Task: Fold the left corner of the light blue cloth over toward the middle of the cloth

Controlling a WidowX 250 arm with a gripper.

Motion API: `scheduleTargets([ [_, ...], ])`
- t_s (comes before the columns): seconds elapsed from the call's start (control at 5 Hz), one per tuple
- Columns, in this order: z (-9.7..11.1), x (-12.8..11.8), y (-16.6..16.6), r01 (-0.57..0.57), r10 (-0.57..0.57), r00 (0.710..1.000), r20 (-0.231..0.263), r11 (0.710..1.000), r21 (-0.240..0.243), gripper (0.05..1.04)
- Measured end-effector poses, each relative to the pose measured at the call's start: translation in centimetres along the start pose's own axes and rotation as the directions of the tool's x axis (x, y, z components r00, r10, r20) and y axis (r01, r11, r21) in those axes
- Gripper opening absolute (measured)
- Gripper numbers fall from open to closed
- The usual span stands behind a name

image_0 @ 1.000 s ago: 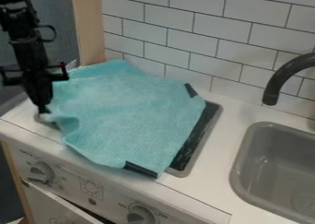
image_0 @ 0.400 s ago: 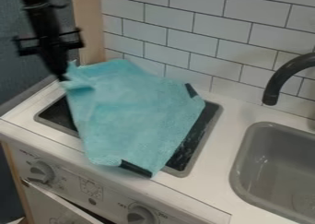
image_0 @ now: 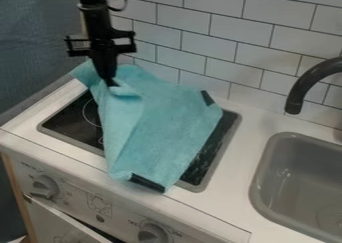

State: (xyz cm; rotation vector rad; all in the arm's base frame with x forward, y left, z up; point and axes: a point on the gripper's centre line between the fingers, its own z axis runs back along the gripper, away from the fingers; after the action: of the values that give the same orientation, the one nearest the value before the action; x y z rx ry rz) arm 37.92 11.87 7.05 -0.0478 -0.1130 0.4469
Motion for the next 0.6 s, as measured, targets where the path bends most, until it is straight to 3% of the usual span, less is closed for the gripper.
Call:
scheduleTargets([
  [0.2, -1.7, 0.4, -2.1, 0.012, -0.013, 1.000, 0.003, 0.999, 0.036, 0.055],
  [0.6, -4.4, 1.1, -4.2, 0.033, -0.033, 0.999, -0.003, 0.998, 0.058, 0.073],
])
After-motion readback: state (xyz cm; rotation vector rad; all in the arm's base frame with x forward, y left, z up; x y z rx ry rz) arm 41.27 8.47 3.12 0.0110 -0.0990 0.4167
